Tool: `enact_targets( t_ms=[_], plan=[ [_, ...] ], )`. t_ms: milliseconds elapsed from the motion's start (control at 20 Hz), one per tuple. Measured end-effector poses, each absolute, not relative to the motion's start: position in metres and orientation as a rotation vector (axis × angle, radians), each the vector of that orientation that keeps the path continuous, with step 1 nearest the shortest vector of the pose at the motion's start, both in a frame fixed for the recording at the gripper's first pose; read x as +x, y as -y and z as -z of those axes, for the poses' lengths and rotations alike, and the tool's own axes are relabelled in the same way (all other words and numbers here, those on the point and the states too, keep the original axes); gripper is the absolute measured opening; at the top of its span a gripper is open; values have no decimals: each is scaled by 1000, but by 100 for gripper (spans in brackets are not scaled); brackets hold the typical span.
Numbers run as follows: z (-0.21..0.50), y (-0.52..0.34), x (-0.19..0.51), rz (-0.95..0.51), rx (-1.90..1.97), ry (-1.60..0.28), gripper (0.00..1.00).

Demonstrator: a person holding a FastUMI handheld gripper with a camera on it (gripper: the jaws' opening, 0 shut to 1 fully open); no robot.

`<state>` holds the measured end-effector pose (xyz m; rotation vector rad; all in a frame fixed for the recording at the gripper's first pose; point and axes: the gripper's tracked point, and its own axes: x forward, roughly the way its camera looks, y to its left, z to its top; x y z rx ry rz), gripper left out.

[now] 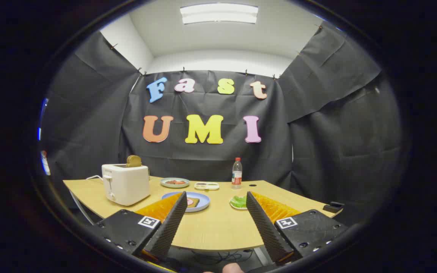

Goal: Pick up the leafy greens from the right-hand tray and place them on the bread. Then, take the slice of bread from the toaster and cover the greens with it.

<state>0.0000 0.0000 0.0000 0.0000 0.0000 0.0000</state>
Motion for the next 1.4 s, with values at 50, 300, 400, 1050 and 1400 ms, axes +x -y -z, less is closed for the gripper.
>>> enact_targets(
  t_ms=[50,300,400,1050,1400],
  plan=[
    [5,0,-1,2,3,0,95],
    [35,0,-3,6,7,-37,95],
    [49,-1,-4,4,2,-66,95],
    [61,-2,1,4,1,-102,95],
    [65,-1,5,4,12,-128,95]
  ],
)
